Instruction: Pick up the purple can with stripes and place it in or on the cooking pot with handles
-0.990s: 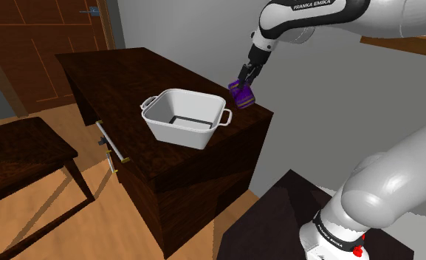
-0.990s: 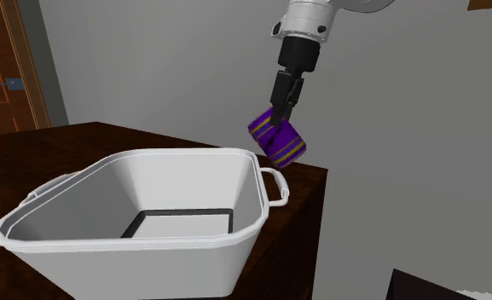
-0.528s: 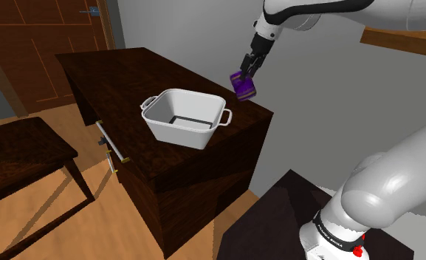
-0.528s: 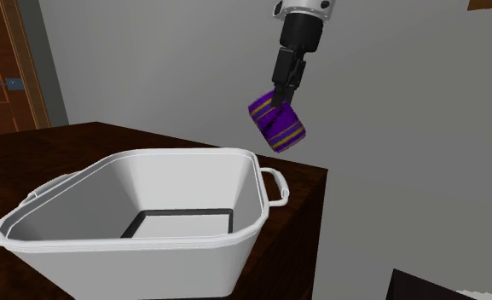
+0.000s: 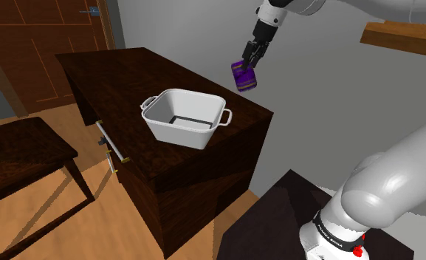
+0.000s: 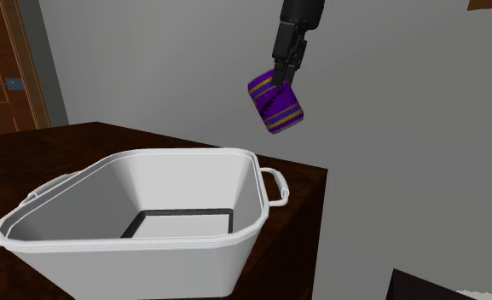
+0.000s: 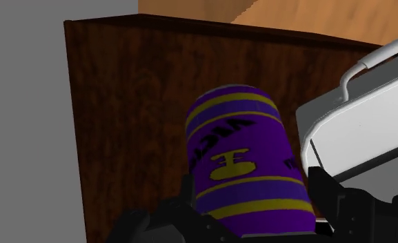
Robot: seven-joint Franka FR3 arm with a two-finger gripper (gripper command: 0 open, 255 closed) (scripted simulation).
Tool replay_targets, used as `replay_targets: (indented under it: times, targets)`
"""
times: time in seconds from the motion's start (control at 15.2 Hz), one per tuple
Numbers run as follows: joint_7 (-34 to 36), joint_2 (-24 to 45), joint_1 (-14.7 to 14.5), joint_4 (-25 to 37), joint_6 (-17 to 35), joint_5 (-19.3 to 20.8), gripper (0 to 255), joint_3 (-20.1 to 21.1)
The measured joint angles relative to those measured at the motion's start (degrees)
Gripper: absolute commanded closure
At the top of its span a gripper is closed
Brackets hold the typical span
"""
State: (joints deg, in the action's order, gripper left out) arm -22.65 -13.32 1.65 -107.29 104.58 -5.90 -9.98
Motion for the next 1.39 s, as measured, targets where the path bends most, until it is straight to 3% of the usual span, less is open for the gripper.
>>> replay_targets:
  times: [0.46, 1.06, 1.39]
  targets:
    - [0.4, 1.3, 0.0, 6.8, -5.5, -0.1, 255, -0.1]
    - [11.9, 0.9, -4.2, 7.7, -5.7, 0.7, 255, 7.2]
    - [18.8, 3.4, -6.8, 12.0, -6.8, 1.3, 255, 11.3]
